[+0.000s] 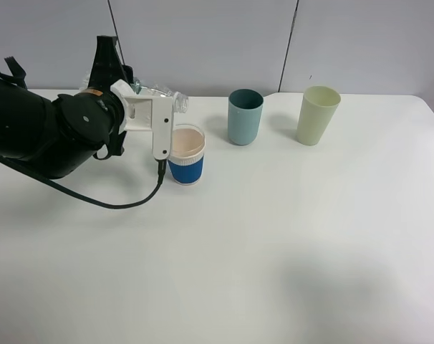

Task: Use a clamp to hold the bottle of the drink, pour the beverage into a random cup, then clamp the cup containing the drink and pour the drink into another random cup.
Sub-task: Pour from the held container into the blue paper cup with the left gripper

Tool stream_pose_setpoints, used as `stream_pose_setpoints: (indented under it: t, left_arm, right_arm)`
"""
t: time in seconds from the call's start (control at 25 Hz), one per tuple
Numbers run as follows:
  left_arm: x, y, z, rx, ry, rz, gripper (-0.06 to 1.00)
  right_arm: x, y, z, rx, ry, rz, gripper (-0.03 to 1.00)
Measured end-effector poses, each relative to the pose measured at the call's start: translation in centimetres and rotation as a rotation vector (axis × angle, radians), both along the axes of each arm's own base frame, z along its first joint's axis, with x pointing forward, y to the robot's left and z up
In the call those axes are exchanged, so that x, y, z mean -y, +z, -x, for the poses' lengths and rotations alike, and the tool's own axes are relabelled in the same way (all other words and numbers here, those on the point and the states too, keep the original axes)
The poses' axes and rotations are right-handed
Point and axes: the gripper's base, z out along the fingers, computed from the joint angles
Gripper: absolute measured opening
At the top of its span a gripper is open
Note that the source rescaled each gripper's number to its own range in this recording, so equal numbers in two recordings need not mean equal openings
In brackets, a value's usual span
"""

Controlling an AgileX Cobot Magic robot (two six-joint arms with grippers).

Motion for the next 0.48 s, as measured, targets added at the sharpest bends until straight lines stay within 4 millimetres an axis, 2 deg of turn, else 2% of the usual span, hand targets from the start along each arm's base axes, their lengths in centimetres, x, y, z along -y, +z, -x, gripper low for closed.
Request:
stream_pose_setpoints:
  t: [0.48]
  left_arm:
    - [-0.19,0.17,-0.01,0.008,0.004,-0.068,0.04]
  right_arm:
    - [0.00,0.00,0.00,0.000,0.000,0.000,0.93]
